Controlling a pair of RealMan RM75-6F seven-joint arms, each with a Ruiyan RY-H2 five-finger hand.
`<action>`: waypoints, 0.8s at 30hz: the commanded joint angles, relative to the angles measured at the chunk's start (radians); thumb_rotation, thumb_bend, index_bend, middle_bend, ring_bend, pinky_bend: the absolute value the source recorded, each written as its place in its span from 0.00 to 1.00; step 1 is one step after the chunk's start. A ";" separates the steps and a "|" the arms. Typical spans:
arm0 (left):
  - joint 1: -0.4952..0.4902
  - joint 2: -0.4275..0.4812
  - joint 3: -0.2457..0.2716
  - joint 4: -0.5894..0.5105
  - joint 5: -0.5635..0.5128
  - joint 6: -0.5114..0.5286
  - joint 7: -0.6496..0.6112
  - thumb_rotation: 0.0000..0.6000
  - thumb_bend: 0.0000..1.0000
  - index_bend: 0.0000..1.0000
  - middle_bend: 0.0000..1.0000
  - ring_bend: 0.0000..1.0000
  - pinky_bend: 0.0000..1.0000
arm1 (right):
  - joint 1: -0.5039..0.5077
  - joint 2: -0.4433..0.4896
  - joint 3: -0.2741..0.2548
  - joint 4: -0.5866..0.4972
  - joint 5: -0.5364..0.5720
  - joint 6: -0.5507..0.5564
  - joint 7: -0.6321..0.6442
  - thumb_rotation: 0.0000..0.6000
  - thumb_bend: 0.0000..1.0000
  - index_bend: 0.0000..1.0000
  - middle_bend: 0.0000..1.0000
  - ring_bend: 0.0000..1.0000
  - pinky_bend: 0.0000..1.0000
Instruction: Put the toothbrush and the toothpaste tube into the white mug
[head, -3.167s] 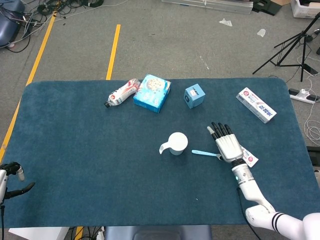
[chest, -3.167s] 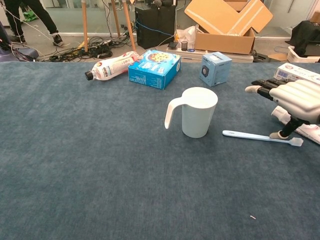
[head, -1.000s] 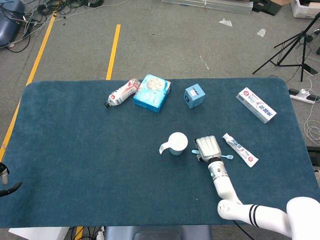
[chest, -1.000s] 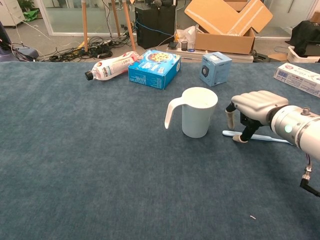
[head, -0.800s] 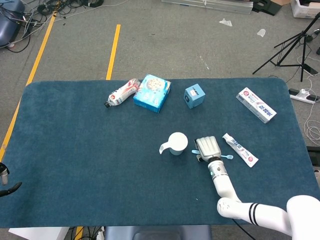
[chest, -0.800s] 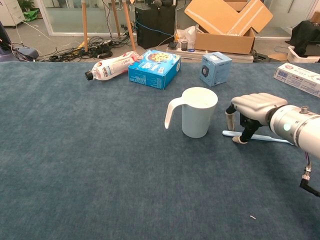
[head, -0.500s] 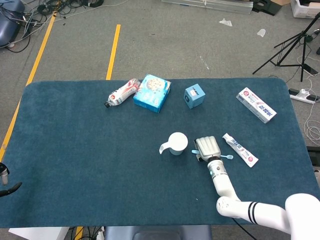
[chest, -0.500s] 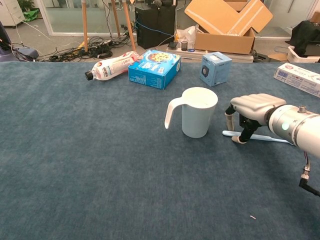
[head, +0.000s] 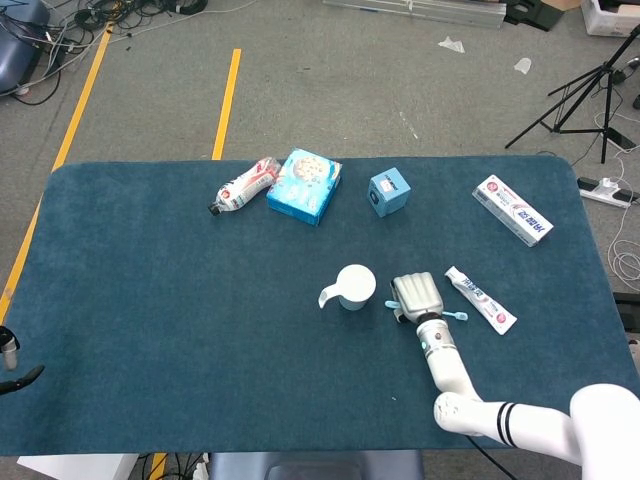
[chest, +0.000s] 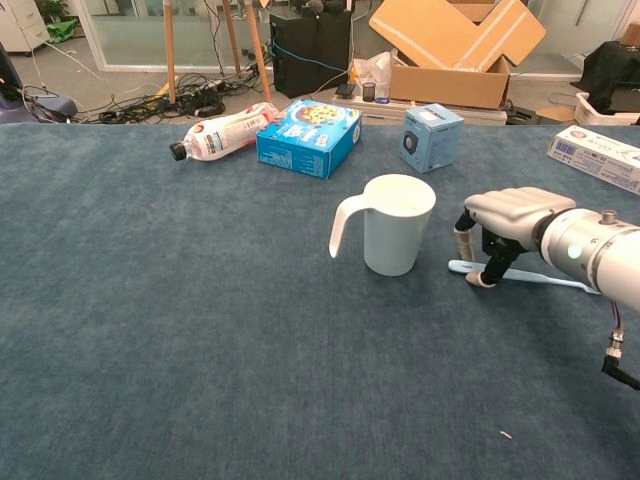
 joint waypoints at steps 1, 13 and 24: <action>0.000 0.000 0.000 0.000 -0.001 0.000 0.001 1.00 0.06 0.76 0.53 0.51 0.59 | -0.003 0.012 -0.003 -0.017 -0.010 0.011 0.009 1.00 0.22 0.59 1.00 1.00 1.00; -0.003 -0.003 0.004 -0.003 -0.002 -0.010 0.021 1.00 0.06 0.76 0.53 0.51 0.59 | -0.017 0.079 -0.011 -0.096 -0.035 0.056 0.033 1.00 0.22 0.60 1.00 1.00 1.00; -0.003 0.000 0.004 -0.004 -0.003 -0.010 0.013 1.00 0.06 0.76 0.53 0.51 0.59 | -0.003 0.059 -0.026 -0.068 -0.027 0.030 0.039 1.00 0.22 0.60 1.00 1.00 1.00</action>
